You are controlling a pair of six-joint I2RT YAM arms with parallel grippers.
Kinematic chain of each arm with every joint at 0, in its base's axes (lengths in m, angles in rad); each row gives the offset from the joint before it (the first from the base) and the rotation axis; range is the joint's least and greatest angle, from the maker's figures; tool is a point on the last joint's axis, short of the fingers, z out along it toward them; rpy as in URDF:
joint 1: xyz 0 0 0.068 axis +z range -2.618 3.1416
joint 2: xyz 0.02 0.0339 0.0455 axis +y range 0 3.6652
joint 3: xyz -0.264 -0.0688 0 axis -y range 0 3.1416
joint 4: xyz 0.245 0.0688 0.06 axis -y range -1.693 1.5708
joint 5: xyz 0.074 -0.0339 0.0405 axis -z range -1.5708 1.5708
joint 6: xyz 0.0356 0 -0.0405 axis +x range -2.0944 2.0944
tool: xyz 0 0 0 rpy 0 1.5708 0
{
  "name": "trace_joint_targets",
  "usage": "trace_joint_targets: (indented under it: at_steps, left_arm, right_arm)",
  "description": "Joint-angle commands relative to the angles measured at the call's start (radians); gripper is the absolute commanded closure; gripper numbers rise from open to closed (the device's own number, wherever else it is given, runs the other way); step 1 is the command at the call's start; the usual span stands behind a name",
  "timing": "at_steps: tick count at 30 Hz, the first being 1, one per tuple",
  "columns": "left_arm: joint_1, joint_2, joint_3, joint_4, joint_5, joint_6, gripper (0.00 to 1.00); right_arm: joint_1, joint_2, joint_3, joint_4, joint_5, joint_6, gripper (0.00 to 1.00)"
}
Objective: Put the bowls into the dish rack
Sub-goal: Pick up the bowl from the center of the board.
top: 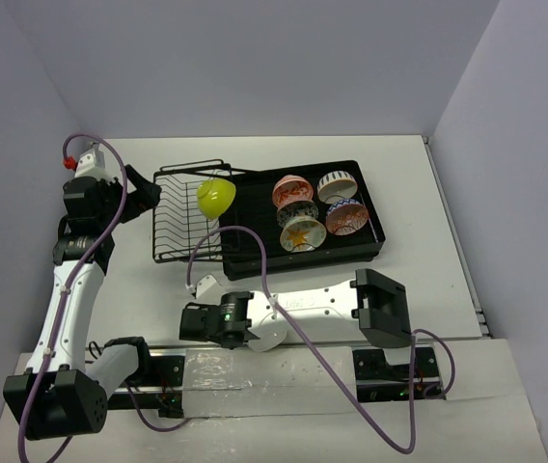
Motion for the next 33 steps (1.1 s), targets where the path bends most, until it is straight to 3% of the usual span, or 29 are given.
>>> trace_joint_targets:
  at_steps: [1, 29, 33]
  left_arm:
    - [0.005, -0.021, -0.003, 0.011, 0.003, -0.009, 0.01]
    - [0.005, -0.031, -0.008, 0.013, 0.024, -0.011, 0.01]
    - [0.005, -0.030, -0.005, 0.008, 0.023, -0.008, 0.01]
  right_arm:
    - [0.014, 0.031, 0.052, -0.039, 0.044, 0.041, 0.64]
    - [0.019, 0.069, -0.033, 0.001, -0.003, 0.063, 0.73]
    - [0.020, 0.069, -0.039, 0.004, -0.005, 0.066, 0.85]
